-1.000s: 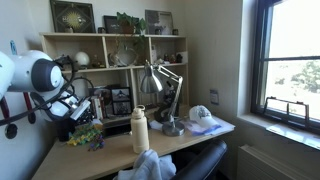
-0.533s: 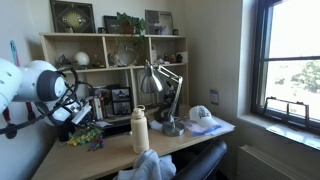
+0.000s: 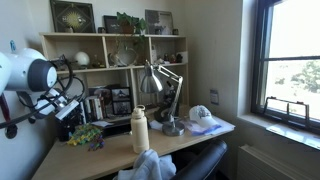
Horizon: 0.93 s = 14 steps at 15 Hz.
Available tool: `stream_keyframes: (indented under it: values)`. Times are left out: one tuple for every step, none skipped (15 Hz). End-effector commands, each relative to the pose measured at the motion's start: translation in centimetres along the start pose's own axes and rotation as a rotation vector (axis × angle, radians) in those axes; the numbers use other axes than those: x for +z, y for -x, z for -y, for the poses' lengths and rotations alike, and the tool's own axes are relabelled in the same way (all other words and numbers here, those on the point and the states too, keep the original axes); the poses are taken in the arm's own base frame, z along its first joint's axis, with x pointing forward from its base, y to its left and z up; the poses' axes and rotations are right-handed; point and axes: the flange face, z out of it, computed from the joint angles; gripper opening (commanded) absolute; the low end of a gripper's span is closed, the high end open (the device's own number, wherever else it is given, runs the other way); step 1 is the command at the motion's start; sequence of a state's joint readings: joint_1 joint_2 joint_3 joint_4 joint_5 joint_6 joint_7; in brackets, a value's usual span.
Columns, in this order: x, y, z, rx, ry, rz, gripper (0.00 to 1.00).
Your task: Pick up the piece of paper from the edge of the table and move it forward.
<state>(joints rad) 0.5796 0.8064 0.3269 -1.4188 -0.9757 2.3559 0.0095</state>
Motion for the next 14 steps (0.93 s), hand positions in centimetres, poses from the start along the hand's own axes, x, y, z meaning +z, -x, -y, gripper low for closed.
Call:
stream_keyframes:
  values:
    - [-6.3,2.6,2.4,0.031,-0.078,0.076,1.00]
    - [-7.8,3.3,3.0,0.051,-0.096,0.104,1.00]
    - [-9.2,4.1,3.7,0.068,-0.104,0.129,1.00]
    - [-10.6,5.0,4.4,0.079,-0.121,0.159,1.00]
    - [-11.9,5.8,5.2,0.084,-0.146,0.189,1.00]
    - [-13.2,6.7,6.3,0.078,-0.183,0.218,1.00]
    - [-14.5,7.5,7.2,0.064,-0.221,0.233,1.00]
    - [-15.7,8.4,8.4,0.048,-0.264,0.243,1.00]
    - [-16.9,9.2,9.6,0.028,-0.302,0.236,1.00]
    - [-17.4,10.4,10.0,0.025,-0.332,0.231,1.00]
    - [-18.0,11.5,10.5,0.016,-0.369,0.234,1.00]
    - [-18.3,12.8,11.1,0.022,-0.389,0.233,1.00]
    - [-18.9,13.9,11.5,0.034,-0.407,0.238,1.00]
    - [-19.5,15.1,12.1,0.042,-0.426,0.241,1.00]
